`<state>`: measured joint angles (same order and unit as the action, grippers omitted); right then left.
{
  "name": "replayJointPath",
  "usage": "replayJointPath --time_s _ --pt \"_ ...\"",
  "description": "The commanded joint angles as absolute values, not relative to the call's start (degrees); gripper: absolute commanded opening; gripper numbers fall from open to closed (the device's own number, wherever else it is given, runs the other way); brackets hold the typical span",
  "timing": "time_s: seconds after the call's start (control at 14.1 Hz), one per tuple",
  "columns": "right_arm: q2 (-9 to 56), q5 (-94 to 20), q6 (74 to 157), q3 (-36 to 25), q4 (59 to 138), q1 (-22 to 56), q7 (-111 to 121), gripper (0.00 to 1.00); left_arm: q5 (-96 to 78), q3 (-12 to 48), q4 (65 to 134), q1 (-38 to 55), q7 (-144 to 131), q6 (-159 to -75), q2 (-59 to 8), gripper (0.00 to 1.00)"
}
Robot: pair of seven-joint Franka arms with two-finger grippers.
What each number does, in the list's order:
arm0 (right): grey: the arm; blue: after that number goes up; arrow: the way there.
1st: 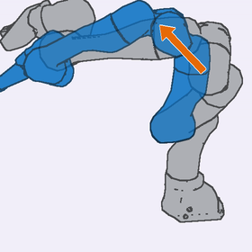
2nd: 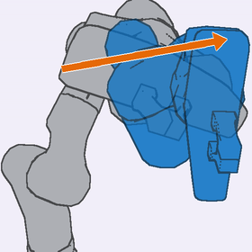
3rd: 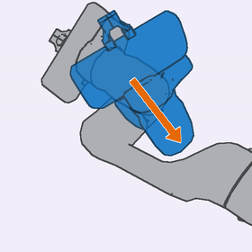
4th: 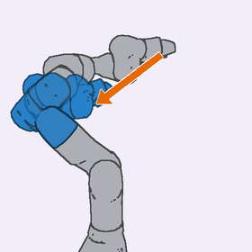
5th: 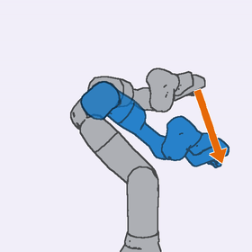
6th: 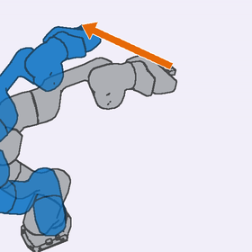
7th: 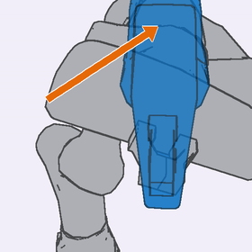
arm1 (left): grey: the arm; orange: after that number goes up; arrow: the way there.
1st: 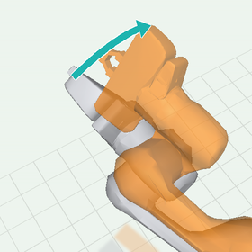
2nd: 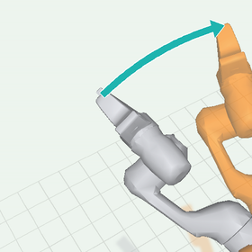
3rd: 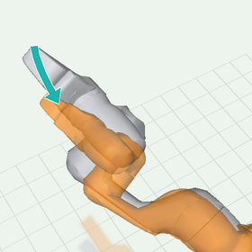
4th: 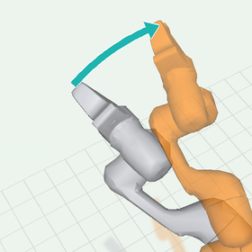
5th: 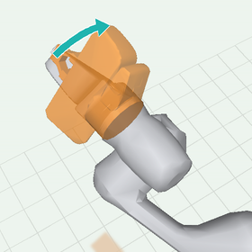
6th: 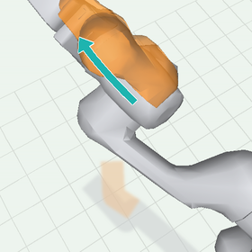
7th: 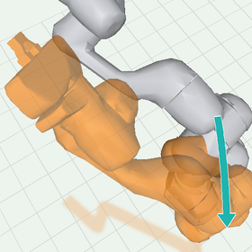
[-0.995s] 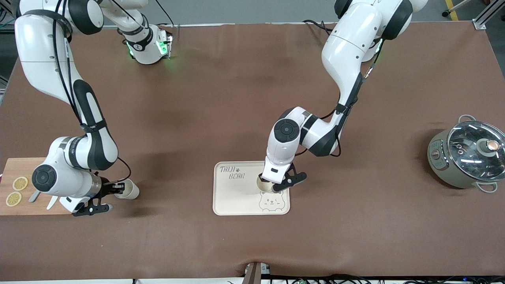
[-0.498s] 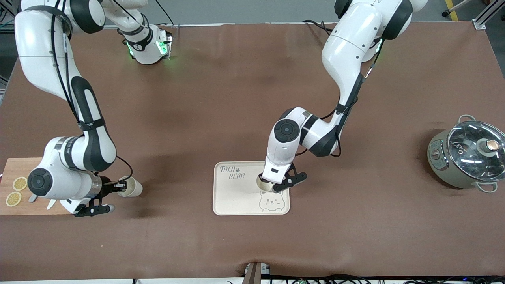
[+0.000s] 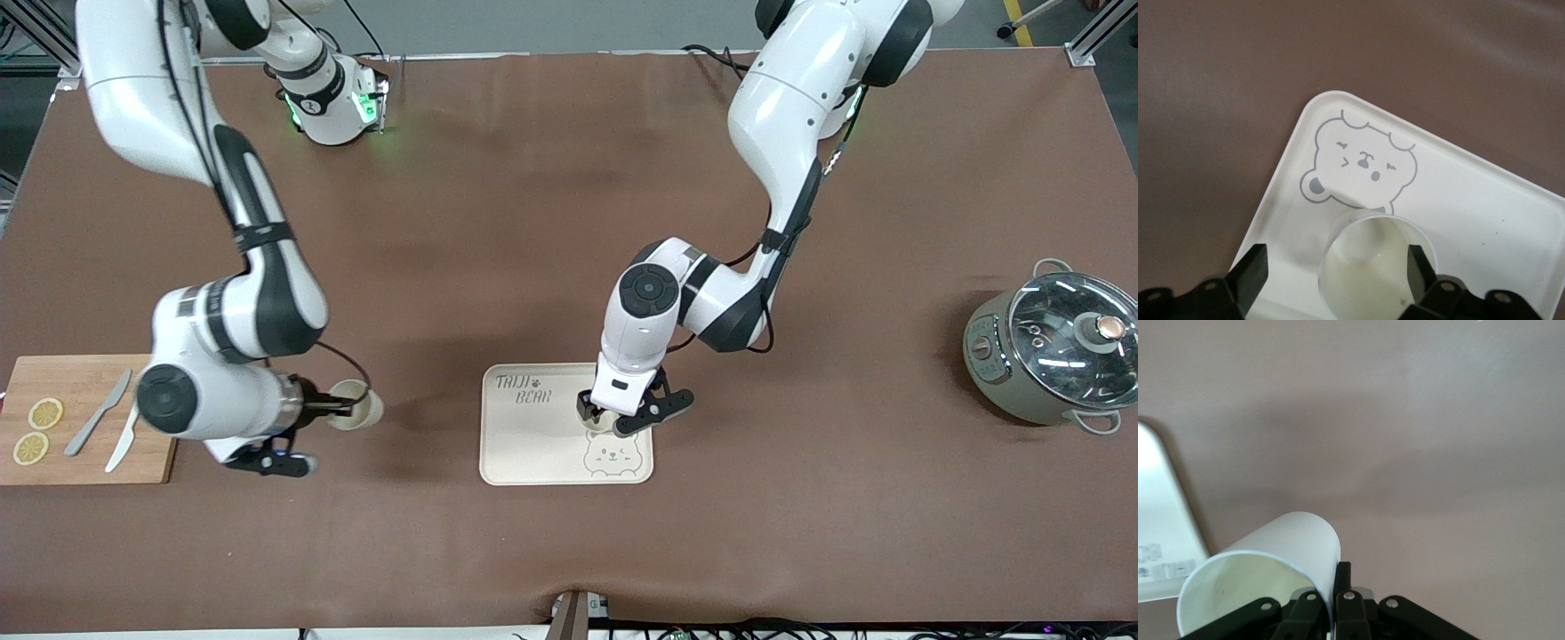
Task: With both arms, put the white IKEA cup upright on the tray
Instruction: 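Carry the second cup to the tray while the left gripper withdraws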
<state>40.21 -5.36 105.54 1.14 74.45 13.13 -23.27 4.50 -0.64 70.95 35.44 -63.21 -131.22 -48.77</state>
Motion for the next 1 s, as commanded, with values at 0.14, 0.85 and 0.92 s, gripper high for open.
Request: replayJointPath --time_s 0.14,0.85,0.92 --pt "39.5 -5.5 105.6 0.4 74.6 22.4 -42.1 0.00 1.2 -0.7 71.9 26.8 -42.6 -112.1 -35.8 1.00" --pt "42.1 -5.3 119.7 0.3 74.4 29.2 -55.0 0.00 -3.2 -1.3 71.6 3.8 -2.6 -102.6 -26.7 1.00" --pt "42.9 -5.2 121.3 0.3 74.4 29.3 -54.9 0.00 -3.3 -1.1 71.6 2.6 -2.5 -102.5 -26.5 1.00"
